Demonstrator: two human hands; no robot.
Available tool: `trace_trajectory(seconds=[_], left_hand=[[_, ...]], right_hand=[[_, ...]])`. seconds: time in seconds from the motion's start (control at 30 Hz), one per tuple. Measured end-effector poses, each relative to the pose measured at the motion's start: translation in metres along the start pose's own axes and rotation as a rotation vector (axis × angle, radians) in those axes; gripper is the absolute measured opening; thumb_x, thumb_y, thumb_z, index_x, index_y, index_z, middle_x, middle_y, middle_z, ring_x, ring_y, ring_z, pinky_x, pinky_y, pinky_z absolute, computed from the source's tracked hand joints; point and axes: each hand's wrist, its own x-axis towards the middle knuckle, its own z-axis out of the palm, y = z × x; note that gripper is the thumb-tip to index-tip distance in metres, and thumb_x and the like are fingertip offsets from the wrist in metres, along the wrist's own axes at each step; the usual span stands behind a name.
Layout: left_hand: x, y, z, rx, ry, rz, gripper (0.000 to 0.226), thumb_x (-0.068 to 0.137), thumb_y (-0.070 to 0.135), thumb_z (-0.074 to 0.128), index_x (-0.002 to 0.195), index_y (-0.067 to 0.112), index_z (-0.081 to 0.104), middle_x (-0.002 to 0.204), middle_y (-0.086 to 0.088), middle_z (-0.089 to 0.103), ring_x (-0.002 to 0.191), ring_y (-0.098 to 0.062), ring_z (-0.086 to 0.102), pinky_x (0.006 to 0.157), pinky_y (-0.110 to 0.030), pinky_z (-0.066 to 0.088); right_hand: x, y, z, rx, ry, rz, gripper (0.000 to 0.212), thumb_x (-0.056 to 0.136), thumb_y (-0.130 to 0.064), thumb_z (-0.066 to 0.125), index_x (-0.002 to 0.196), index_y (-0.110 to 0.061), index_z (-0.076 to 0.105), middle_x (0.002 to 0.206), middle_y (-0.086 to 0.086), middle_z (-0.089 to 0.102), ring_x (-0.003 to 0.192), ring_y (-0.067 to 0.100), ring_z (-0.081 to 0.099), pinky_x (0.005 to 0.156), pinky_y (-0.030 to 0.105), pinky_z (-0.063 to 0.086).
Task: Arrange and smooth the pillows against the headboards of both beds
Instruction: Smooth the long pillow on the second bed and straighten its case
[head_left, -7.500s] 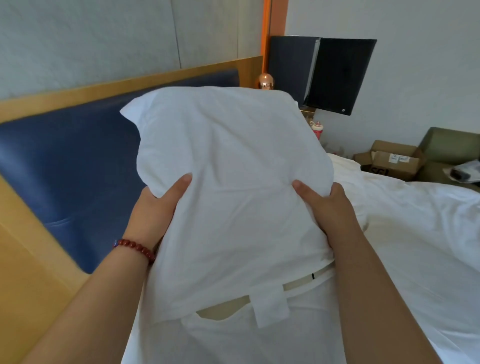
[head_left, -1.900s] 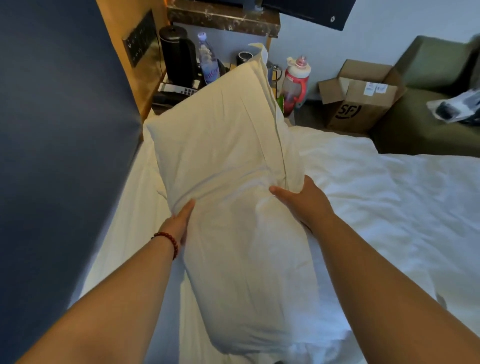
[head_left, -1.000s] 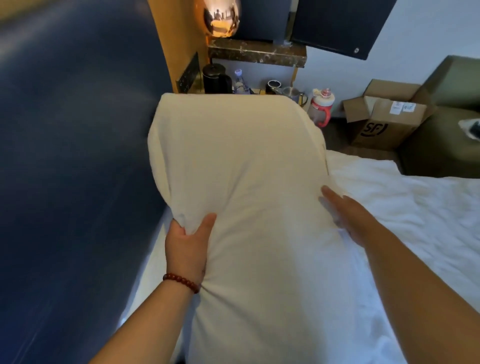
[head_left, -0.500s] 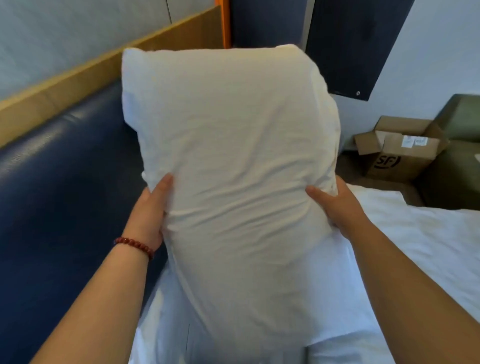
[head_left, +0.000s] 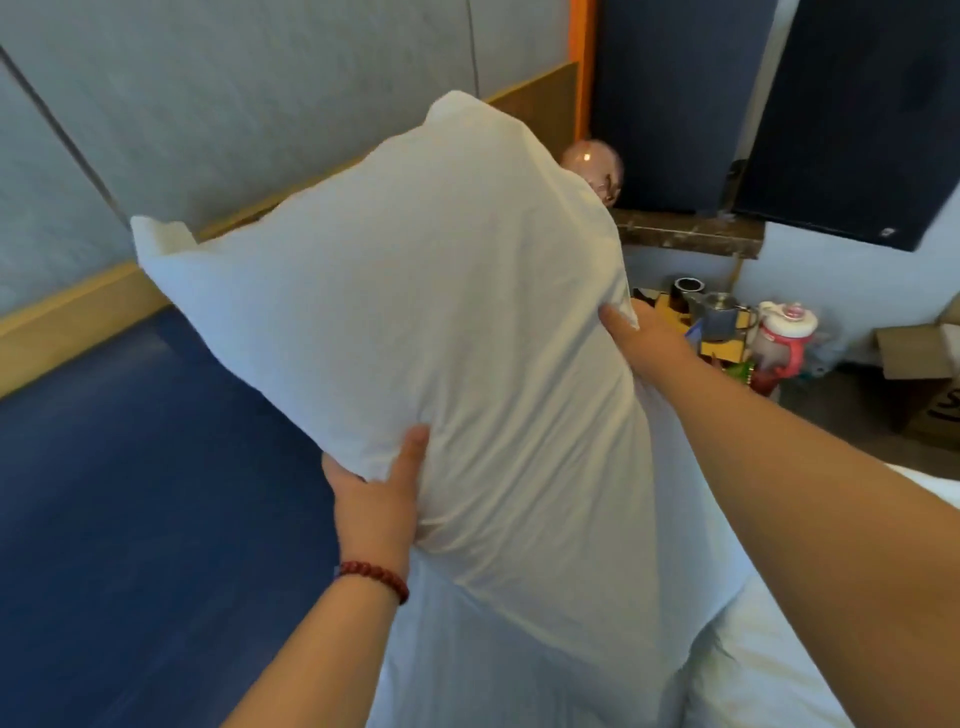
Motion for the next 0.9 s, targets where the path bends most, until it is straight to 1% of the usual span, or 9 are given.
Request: trace_trajectory(seconds=[0.07, 0.2, 0.33, 0.43, 0.5, 0.57, 0.67, 0.8, 0.9], left_hand=[[-0.009, -0.024, 0.002, 0.019, 0.058, -0.034, 0.102, 0.059, 0.051, 0.083, 0.145, 0.029, 0.032, 0.125, 0.013, 0.059, 0.108, -0.006, 0.06, 0.098, -0.027, 0.044], [-0.02, -0.071, 0.004, 0.139, 0.145, -0.097, 0.102, 0.062, 0.051, 0.084, 0.145, 0.025, 0.031, 0.124, 0.006, 0.06, 0.112, -0.017, 0.059, 0.095, -0.027, 0.042], [-0.008, -0.081, -0.003, 0.254, 0.162, -0.038, 0.107, 0.053, 0.066, 0.082, 0.14, 0.027, 0.034, 0.126, 0.005, 0.06, 0.113, -0.013, 0.06, 0.105, -0.036, 0.045], [-0.018, -0.069, -0.006, 0.37, 0.174, 0.1, 0.106, 0.064, 0.056, 0.082, 0.148, 0.028, 0.024, 0.145, 0.005, 0.043, 0.127, -0.002, 0.046, 0.113, -0.028, 0.035], [-0.029, -0.057, -0.005, 0.523, 0.195, 0.224, 0.113, 0.073, 0.052, 0.074, 0.155, 0.019, 0.003, 0.16, 0.005, 0.011, 0.143, 0.0, 0.014, 0.118, -0.02, 0.013], [-0.035, -0.046, -0.003, 0.696, 0.179, 0.506, 0.102, 0.084, 0.049, 0.068, 0.155, 0.014, 0.004, 0.162, 0.002, -0.003, 0.148, -0.005, -0.003, 0.118, -0.019, 0.004], [-0.021, -0.034, 0.005, 0.917, 0.036, 0.927, 0.074, 0.091, 0.037, 0.058, 0.151, 0.009, 0.025, 0.161, -0.012, 0.013, 0.15, -0.027, 0.005, 0.122, -0.037, 0.007], [0.017, -0.015, 0.033, 1.392, -0.126, 1.012, 0.059, 0.096, 0.045, 0.038, 0.147, 0.016, 0.038, 0.157, -0.011, 0.03, 0.148, -0.033, 0.015, 0.12, -0.046, 0.001], [0.044, -0.004, 0.049, 1.797, -0.212, 1.091, 0.061, 0.098, 0.052, 0.026, 0.15, 0.021, 0.034, 0.16, -0.006, 0.025, 0.15, -0.03, 0.01, 0.117, -0.049, -0.01]], right_hand=[[0.019, 0.012, 0.025, 0.009, -0.012, 0.089, 0.094, 0.069, -0.096, 0.028, 0.139, -0.036, 0.046, 0.131, 0.006, 0.058, 0.119, 0.034, 0.054, 0.099, 0.049, 0.042], [0.011, 0.038, 0.092, -0.007, -0.135, 0.088, 0.091, 0.072, -0.089, 0.035, 0.15, -0.043, 0.024, 0.152, 0.015, 0.036, 0.134, 0.039, 0.04, 0.109, 0.051, 0.035], [-0.018, 0.057, 0.134, -0.04, -0.186, 0.036, 0.086, 0.087, -0.077, 0.036, 0.154, -0.04, -0.004, 0.165, 0.001, -0.007, 0.151, 0.022, -0.004, 0.12, 0.051, 0.003], [-0.032, 0.065, 0.142, -0.075, -0.1, -0.022, 0.08, 0.093, -0.07, 0.032, 0.155, -0.036, -0.005, 0.164, 0.001, -0.011, 0.151, 0.022, -0.007, 0.12, 0.049, 0.0], [-0.042, 0.066, 0.145, -0.076, -0.05, -0.036, 0.076, 0.094, -0.068, 0.028, 0.155, -0.036, -0.005, 0.164, -0.001, -0.011, 0.151, 0.022, -0.009, 0.12, 0.049, -0.003], [-0.056, 0.066, 0.154, -0.088, 0.003, -0.053, 0.072, 0.096, -0.066, 0.023, 0.155, -0.036, -0.005, 0.164, -0.004, -0.013, 0.15, 0.02, -0.012, 0.12, 0.047, -0.006], [-0.073, 0.069, 0.168, -0.108, 0.048, -0.08, 0.069, 0.097, -0.064, 0.018, 0.154, -0.037, -0.008, 0.163, -0.007, -0.015, 0.15, 0.017, -0.014, 0.121, 0.045, -0.007], [-0.075, 0.069, 0.182, -0.113, 0.021, -0.029, 0.069, 0.096, -0.064, 0.016, 0.154, -0.035, -0.008, 0.164, -0.006, -0.013, 0.15, 0.017, -0.013, 0.12, 0.045, -0.007], [-0.078, 0.068, 0.188, -0.122, 0.082, -0.012, 0.068, 0.097, -0.062, 0.014, 0.155, -0.033, -0.004, 0.164, -0.005, -0.009, 0.151, 0.018, -0.01, 0.121, 0.045, -0.005]])
